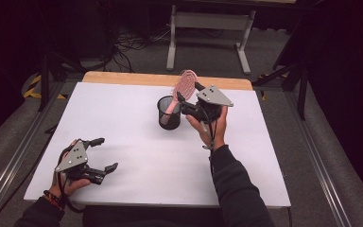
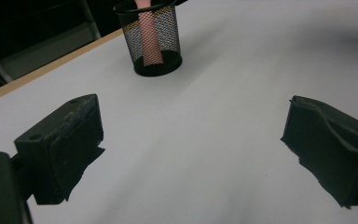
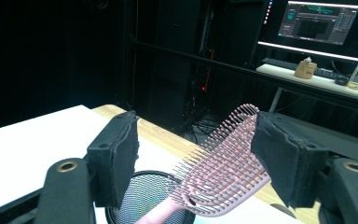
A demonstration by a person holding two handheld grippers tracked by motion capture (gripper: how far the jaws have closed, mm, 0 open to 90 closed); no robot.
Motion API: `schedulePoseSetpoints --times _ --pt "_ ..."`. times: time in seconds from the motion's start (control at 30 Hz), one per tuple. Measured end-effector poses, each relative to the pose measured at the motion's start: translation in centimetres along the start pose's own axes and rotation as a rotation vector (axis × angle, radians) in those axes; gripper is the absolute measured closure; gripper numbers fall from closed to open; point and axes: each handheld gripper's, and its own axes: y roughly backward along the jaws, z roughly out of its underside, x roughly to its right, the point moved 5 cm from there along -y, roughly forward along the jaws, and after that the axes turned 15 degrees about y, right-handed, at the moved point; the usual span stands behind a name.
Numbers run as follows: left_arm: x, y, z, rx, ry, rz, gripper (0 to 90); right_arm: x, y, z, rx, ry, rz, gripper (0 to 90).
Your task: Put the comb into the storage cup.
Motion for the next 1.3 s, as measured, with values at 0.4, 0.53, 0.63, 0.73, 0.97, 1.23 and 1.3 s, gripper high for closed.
schedulePoseSetpoints --times 0.4,0.53,0.63,0.73,0.97,1.23,1.3 --pt "0.1 -0.1 0.0 -0.001 0.000 0.004 5.7 0.0 0.7 -0.1 0.017 0.015 0.008 27.9" --pt "0.0 0.0 0.0 0.001 0.000 0.004 5.7 -0.2 0.8 -0.1 0.009 0.036 -0.004 24.9" --pt "0.0 0.0 0.0 0.003 0.003 0.003 5.8 -0.2 1.0 -0.2 0.015 0.044 -0.006 22.8" --pt "0.1 -0.1 0.0 -0.001 0.000 0.005 5.8 -0.3 1.1 -0.1 0.012 0.058 -0.002 20.0" --pt "0.1 -0.1 0.0 0.003 0.000 0.005 5.8 -1.0 1.6 -0.2 0.027 0.102 -0.019 16.2" --pt "0.1 -0.1 0.0 -0.001 -0.002 0.000 5.8 -1.8 2.0 -0.2 0.028 0.146 -0.021 12.8" --pt "0.1 -0.1 0.0 0.002 -0.002 -0.001 5.7 -1.9 2.1 -0.1 0.030 0.145 -0.024 12.7"
